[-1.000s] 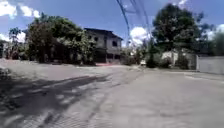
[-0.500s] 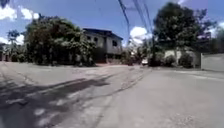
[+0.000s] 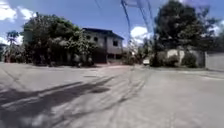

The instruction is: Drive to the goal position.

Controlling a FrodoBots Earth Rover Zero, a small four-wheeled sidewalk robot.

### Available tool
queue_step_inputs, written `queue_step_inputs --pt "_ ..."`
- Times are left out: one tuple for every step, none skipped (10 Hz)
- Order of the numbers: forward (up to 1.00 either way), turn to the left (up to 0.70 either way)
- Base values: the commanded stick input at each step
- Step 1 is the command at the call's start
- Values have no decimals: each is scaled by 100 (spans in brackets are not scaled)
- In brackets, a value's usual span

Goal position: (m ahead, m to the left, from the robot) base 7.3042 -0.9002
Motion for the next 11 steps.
queue_step_inputs --pt "100 -29" --pt "100 -40" --pt "100 -31" --pt "100 0" --pt "100 0" --pt "100 0" --pt "100 0" --pt "100 0" --pt "100 0" --pt "100 0" --pt "100 -1"
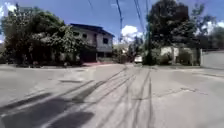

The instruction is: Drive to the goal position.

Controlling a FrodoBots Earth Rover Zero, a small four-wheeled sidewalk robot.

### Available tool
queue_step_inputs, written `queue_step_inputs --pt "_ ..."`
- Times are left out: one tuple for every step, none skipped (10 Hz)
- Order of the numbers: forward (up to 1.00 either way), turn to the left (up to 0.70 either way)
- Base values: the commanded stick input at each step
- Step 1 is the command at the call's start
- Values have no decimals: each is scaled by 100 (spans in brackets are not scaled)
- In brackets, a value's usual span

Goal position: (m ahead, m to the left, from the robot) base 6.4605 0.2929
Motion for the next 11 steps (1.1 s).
queue_step_inputs --pt "100 -17" --pt "100 -33" --pt "100 -39" --pt "100 -40" --pt "100 -40" --pt "100 -40" --pt "100 -32" --pt "100 -5" --pt "100 -1" --pt "100 0" --pt "100 0"
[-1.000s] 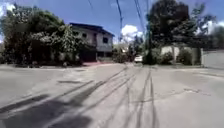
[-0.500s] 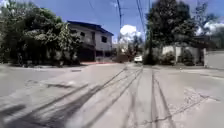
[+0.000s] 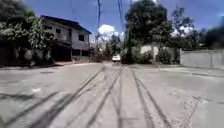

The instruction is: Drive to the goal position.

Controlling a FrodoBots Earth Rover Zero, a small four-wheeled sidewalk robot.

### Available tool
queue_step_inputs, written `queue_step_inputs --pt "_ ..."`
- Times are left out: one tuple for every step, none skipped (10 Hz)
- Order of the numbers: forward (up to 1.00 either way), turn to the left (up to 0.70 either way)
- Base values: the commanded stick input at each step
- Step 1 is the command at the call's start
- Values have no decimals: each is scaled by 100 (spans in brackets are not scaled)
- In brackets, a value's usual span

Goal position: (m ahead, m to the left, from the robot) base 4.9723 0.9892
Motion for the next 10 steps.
queue_step_inputs --pt "100 0" --pt "100 0" --pt "100 0" --pt "100 1" --pt "100 11" --pt "100 16" --pt "100 14" --pt "100 2" --pt "100 2" --pt "100 1"
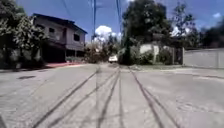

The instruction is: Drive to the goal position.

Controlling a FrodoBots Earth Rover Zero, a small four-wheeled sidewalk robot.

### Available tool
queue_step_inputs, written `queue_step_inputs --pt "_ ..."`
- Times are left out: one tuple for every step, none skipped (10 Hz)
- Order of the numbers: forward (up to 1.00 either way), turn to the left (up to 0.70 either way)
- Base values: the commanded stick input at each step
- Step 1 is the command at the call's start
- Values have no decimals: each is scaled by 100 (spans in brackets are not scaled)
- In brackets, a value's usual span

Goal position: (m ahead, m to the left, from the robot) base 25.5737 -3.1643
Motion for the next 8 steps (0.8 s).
queue_step_inputs --pt "100 0" --pt "100 1" --pt "100 0" --pt "100 0" --pt "100 2" --pt "100 0" --pt "100 0" --pt "100 -1"
